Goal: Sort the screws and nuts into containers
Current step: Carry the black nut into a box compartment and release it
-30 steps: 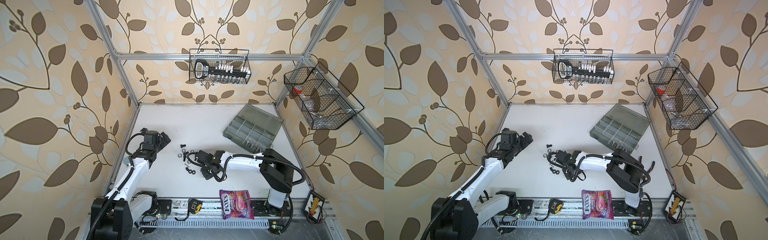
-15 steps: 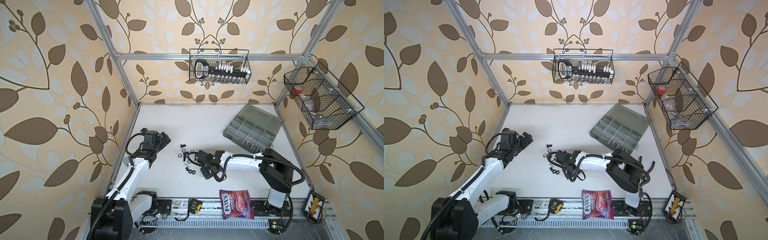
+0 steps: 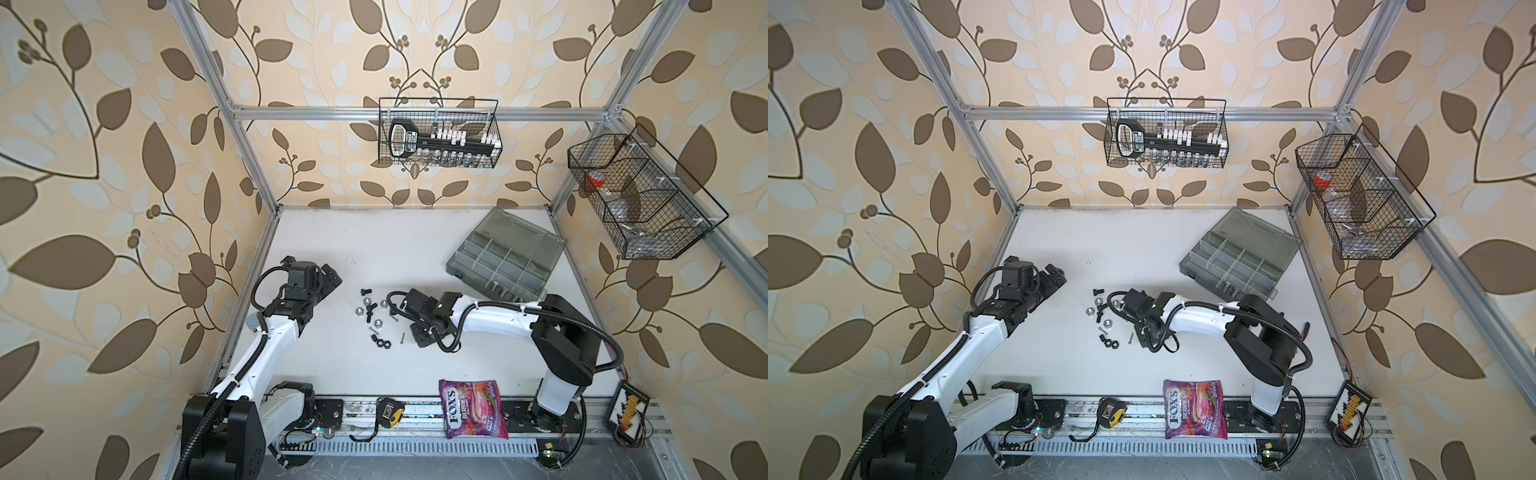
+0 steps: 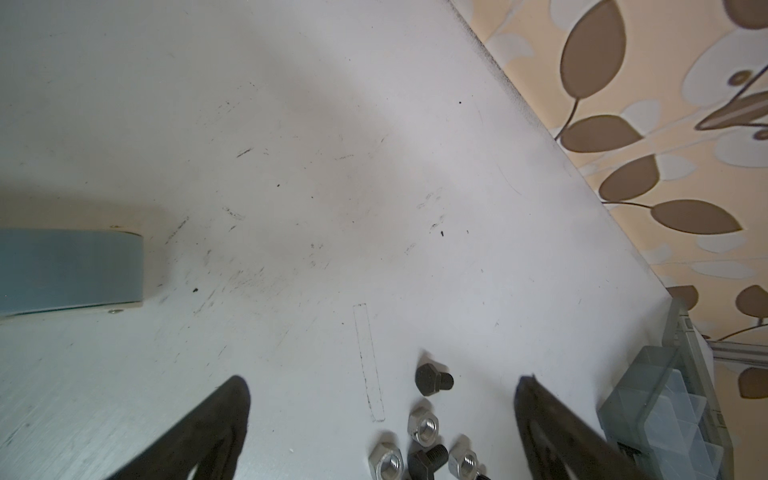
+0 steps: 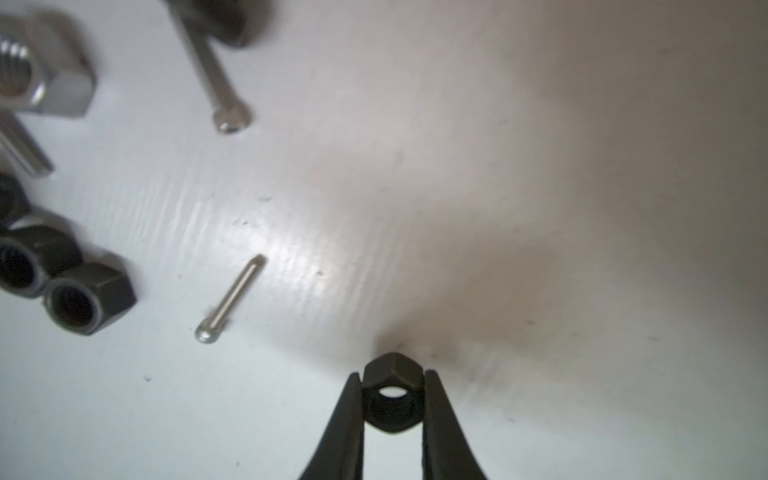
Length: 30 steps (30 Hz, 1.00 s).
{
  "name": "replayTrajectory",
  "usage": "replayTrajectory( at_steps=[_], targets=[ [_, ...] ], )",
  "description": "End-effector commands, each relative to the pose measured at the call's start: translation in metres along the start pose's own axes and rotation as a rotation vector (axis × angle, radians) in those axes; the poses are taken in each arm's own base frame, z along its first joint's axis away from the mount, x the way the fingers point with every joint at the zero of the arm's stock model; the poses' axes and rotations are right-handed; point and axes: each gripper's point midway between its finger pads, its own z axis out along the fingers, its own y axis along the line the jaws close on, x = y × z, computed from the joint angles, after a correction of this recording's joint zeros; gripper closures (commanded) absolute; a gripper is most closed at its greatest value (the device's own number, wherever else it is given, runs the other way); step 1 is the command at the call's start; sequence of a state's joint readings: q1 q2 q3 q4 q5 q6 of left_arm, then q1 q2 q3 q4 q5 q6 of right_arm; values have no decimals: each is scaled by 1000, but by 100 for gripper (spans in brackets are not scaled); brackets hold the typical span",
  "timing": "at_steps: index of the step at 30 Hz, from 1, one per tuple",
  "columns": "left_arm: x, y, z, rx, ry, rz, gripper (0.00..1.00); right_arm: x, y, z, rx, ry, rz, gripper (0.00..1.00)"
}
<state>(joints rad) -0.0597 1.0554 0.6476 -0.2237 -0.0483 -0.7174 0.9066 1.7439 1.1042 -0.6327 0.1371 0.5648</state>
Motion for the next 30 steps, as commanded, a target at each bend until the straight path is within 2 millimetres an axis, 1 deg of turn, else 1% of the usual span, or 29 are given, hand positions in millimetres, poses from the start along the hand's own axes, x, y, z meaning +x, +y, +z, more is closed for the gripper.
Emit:
replayTrajectory(
  at_steps=[1,3,7,10,13,16,19,22,26,30],
  targets=[
    [-12,-17,-5,51,-24,7,1,-18,-43,-23,64,-78,94,100],
    [-12,-18,-5,52,-24,9,1,-26,-70,-32,88,-108,145,100],
    [-12,-19,-4,56,-17,11,1,-35,-136,-43,150,-145,290,100],
    [-13,-22,-4,62,-16,11,1,-38,-182,-51,194,-176,402,100],
    [-13,-23,-4,65,-16,11,1,-37,-224,-61,230,-216,517,100],
    [-12,-25,-4,74,-10,14,1,-32,-256,-67,261,-249,608,100],
    [-11,-24,-2,74,-5,15,1,-24,-285,-70,295,-273,690,100],
    [-10,-25,-1,79,0,11,1,-21,-308,-72,292,-313,767,100],
    [-11,-26,-1,83,0,14,1,-19,-325,-74,288,-340,825,100],
    [-11,-25,-2,78,-3,16,1,-12,-343,-72,325,-337,862,99]
  ],
)
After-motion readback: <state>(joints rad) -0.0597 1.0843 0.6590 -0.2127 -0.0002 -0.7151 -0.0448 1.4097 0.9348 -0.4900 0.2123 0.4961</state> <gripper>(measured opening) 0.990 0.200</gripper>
